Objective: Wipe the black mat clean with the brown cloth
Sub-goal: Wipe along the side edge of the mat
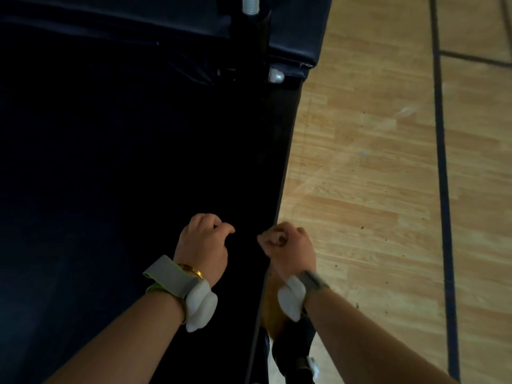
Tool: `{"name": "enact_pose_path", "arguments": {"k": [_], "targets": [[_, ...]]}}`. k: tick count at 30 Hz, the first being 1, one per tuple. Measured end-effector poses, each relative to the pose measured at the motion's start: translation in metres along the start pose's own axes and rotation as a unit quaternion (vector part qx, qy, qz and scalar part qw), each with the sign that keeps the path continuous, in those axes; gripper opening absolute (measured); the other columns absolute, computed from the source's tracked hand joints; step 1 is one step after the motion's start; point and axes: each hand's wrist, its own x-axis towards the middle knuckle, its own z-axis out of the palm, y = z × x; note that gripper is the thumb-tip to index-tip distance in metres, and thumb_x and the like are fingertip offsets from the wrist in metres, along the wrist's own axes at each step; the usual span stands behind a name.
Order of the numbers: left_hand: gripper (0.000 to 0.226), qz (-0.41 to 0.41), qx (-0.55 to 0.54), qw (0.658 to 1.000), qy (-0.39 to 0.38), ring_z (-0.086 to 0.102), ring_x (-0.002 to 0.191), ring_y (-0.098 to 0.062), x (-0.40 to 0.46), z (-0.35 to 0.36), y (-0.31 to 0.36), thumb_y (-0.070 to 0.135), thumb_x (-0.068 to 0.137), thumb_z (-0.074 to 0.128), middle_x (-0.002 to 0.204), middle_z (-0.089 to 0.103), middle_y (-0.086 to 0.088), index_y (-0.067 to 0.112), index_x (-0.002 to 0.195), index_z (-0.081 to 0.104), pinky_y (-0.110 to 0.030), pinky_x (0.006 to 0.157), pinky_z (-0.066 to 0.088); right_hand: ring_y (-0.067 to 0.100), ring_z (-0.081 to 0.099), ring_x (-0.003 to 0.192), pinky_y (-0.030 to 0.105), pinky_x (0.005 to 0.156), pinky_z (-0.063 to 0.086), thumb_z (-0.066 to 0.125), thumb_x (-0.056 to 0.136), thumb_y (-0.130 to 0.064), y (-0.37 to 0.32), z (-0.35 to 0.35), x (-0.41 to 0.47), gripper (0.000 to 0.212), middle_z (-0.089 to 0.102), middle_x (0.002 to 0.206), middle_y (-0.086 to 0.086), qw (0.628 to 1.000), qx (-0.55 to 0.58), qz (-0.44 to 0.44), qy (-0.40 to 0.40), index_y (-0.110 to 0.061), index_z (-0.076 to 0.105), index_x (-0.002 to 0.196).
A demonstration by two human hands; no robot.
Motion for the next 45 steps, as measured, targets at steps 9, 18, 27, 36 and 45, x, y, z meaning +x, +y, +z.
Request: {"name": "enact_pose_path", "arguments": {"k": [9,18,27,36,45], "targets": [[0.034,0.035,-0.022,0.999,0.026,0.054,0.102,-0.036,-0.014,-0.001,-0.018,-0.002,0.071,0.069,0.096,0.060,-0.009,0.014,0.102,0.070,-0.046,0.079,0.047,0.025,0.059,0.092,0.035,0.078,0.050,0.060,0.089,-0.016,-0.004,0.008,0.013,0.025,0.057,0.112,0.005,0.999,0.013,0.027,0.026,-0.020,0.059,0.114],[0.031,0.073,-0.003,0.996,0.056,0.053,0.090,-0.026,-0.028,0.007,-0.029,0.011,0.063,0.057,0.084,0.061,-0.006,0.016,0.090,0.072,-0.043,0.063,0.053,0.027,0.053,0.091,0.033,0.079,0.046,0.057,0.092,-0.012,-0.005,0.005,0.004,0.026,0.049,0.110,0.007,0.999,0.022,0.037,0.027,-0.012,0.054,0.118],[0.034,0.049,-0.010,0.998,0.025,0.057,0.097,-0.039,-0.037,0.008,-0.018,-0.005,0.066,0.073,0.093,0.062,-0.012,0.011,0.097,0.071,-0.049,0.077,0.050,0.014,0.051,0.078,0.013,0.061,0.036,0.069,0.083,-0.023,0.011,0.034,-0.055,0.019,0.047,0.095,-0.007,0.999,-0.020,0.021,0.032,-0.029,0.057,0.097],[0.031,0.059,0.002,0.998,0.035,0.056,0.096,-0.039,-0.058,0.015,-0.019,0.002,0.070,0.061,0.093,0.060,-0.012,0.010,0.099,0.071,-0.050,0.075,0.049,0.032,0.056,0.098,0.042,0.091,0.049,0.053,0.095,-0.012,0.002,0.010,-0.003,0.032,0.053,0.118,0.011,0.996,0.077,0.048,0.009,-0.013,0.050,0.126],[0.035,0.033,0.038,0.998,0.025,0.056,0.096,-0.032,-0.089,0.034,-0.003,0.000,0.064,0.076,0.091,0.061,-0.006,0.016,0.095,0.072,-0.045,0.076,0.050,0.027,0.056,0.086,0.030,0.071,0.047,0.067,0.083,-0.041,0.026,0.046,-0.090,0.030,0.049,0.099,0.000,0.998,-0.046,0.051,-0.003,-0.025,0.056,0.106]]}}
